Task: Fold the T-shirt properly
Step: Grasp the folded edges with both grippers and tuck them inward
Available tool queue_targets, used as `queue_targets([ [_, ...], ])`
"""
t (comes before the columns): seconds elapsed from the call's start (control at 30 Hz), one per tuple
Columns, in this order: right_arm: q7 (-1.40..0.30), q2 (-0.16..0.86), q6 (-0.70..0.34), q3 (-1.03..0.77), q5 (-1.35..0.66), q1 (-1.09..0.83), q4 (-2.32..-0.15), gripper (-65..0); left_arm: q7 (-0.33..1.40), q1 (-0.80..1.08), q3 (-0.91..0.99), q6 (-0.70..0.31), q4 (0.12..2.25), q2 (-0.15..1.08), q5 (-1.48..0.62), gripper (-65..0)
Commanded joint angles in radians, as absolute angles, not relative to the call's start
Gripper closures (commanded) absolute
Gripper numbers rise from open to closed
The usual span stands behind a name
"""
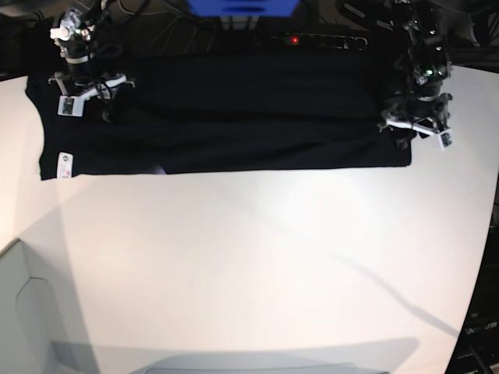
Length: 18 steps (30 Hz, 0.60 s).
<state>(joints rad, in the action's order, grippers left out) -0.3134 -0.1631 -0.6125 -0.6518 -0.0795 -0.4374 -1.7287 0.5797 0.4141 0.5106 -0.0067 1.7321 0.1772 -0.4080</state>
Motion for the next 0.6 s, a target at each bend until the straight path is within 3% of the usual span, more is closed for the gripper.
queue_targets([
  [0.0, -0.286, -0.157, -0.615, -0.653, -0.093, -0.433, -1.728, -33.3, 0.565, 0.426, 0.518, -0.005, 1.762, 0.186, -0.407, -40.9],
  [0.57, -0.286, -0.134, -0.615, -0.651, -0.093, -0.430, -1.684, -33.3, 0.559, 0.509, 0.510, -0.005, 1.732, 0.137, -0.407, -42.2],
])
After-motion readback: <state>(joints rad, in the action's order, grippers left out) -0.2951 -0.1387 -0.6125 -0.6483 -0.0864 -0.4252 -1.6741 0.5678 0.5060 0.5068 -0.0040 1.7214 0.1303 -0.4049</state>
